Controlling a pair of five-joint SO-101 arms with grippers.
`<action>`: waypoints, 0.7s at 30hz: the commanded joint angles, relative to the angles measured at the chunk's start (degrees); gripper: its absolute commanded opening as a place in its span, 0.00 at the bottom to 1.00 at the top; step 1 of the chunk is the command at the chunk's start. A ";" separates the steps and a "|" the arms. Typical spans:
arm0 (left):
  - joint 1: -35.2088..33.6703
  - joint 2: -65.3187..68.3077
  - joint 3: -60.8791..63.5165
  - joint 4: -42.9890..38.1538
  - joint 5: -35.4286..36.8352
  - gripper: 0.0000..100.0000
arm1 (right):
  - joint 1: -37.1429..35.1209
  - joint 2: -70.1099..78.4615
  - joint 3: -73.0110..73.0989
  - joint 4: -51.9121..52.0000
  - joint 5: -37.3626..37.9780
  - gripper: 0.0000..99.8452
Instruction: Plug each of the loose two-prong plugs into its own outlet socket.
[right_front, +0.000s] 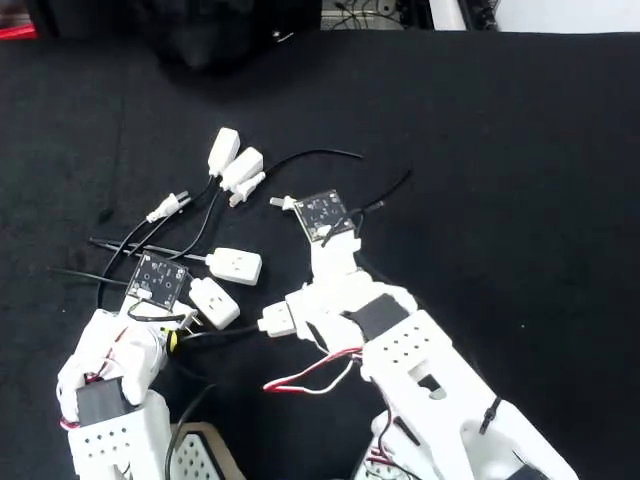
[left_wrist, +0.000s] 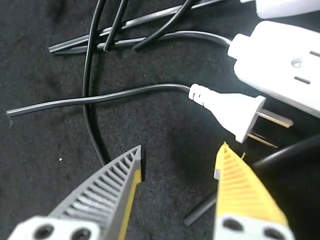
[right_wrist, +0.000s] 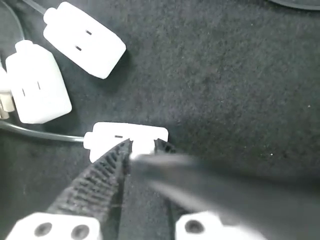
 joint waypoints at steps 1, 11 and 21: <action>-0.75 -0.09 0.31 -1.05 -0.18 0.23 | -0.53 0.75 0.40 -0.26 -0.53 0.01; -0.75 -0.09 0.31 -1.05 -0.18 0.23 | -0.53 0.57 0.22 2.55 -0.53 0.01; -0.75 -0.09 0.31 -1.05 -0.18 0.23 | 2.11 0.57 0.31 2.90 -0.53 0.01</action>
